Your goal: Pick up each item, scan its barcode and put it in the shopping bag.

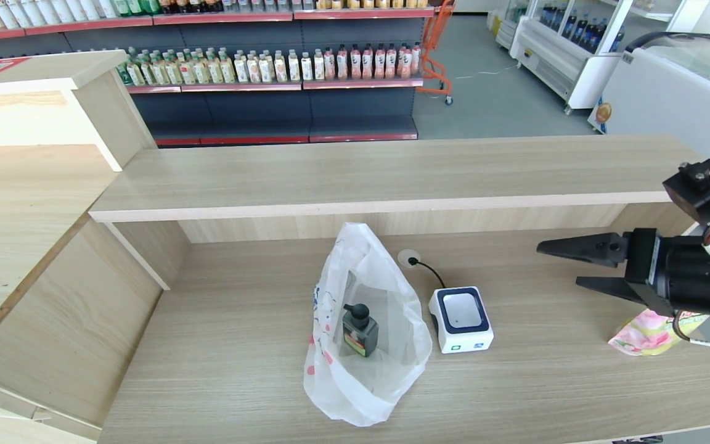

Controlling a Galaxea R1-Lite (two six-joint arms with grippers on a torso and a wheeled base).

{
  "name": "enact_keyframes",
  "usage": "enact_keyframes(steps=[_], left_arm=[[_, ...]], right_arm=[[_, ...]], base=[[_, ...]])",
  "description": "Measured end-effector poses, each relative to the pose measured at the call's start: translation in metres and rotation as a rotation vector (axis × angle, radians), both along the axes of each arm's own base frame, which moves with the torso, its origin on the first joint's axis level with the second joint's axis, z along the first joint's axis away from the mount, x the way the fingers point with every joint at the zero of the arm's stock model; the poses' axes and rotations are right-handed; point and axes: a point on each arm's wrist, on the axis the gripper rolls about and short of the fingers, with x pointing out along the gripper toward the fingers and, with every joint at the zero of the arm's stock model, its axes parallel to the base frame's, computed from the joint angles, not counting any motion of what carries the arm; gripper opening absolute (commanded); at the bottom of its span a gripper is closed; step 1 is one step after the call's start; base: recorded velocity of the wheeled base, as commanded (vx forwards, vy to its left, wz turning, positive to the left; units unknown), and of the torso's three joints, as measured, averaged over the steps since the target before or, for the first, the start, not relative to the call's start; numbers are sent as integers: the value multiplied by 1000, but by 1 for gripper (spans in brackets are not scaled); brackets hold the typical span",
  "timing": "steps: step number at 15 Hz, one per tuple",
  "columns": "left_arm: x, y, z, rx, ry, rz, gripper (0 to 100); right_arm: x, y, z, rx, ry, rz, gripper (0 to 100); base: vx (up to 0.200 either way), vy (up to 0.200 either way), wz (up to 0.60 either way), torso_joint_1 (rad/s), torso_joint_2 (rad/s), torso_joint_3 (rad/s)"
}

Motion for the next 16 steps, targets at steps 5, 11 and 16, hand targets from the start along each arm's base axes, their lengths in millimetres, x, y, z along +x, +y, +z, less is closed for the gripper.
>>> enact_keyframes(steps=[5, 11, 16], left_arm=[[0, 0, 0, -1, 0, 0, 100], [0, 0, 0, -5, 0, 3, 100], [0, 0, 0, -22, -1, 10, 100]], right_arm=[[-6, -7, 3, 12, -12, -34, 100], [-6, -18, 1, 59, 43, -137, 100], [-10, -25, 0, 74, 77, -181, 100]], base=[[0, -80, 0, 0, 2, 1], [0, -200, 0, 6, 6, 2], [-120, -200, 0, 2, 5, 3]])
